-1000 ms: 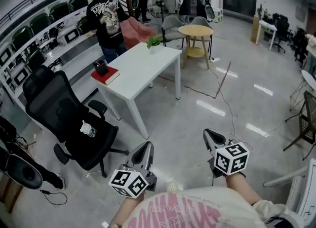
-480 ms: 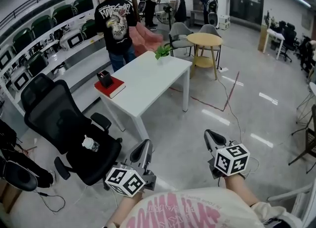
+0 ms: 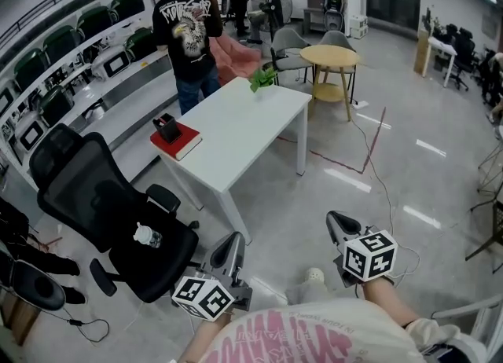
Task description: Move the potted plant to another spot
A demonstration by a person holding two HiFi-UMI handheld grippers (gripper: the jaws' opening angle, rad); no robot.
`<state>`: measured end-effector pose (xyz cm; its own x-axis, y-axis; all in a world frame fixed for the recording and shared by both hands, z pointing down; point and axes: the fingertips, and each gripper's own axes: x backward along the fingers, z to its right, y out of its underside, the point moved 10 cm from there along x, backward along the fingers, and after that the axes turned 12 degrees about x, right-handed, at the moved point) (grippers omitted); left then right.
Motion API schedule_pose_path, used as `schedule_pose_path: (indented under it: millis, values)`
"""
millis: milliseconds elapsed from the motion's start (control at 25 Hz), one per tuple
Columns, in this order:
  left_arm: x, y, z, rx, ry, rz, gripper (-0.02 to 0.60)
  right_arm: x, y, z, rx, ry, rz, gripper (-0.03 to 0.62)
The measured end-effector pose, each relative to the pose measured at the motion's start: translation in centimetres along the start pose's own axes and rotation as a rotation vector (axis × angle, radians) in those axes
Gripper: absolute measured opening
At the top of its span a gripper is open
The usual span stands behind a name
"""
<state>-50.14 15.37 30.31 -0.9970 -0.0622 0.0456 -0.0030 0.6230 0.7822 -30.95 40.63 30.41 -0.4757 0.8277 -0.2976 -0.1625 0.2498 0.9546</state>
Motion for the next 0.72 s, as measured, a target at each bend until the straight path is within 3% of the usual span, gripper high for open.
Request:
schedule_pose_path:
  millis: [120, 320, 560, 720]
  values:
    - [-0.8, 0.1, -1.4, 0.039, 0.009, 0.01, 0.025, -2.0, 0.0, 0.3, 0.001, -0.01, -0.016, 0.014]
    - [-3.9, -0.1, -3.1, 0.01, -0.071, -0.034, 0.025, -5.0, -0.3, 2.2, 0.076, -0.002, -0.033, 0.014]
    - [-10.5, -1.2, -5.0, 0.018, -0.085, -0.049, 0.025, -10.4, -1.3, 7.7, -0.055, -0.036, -0.022, 0.013]
    - [-16.4, -2.2, -6.4, 0.019, -0.11, -0.044, 0.025, -14.6, -2.3, 12.4, -0.062, -0.036, -0.025, 0.014]
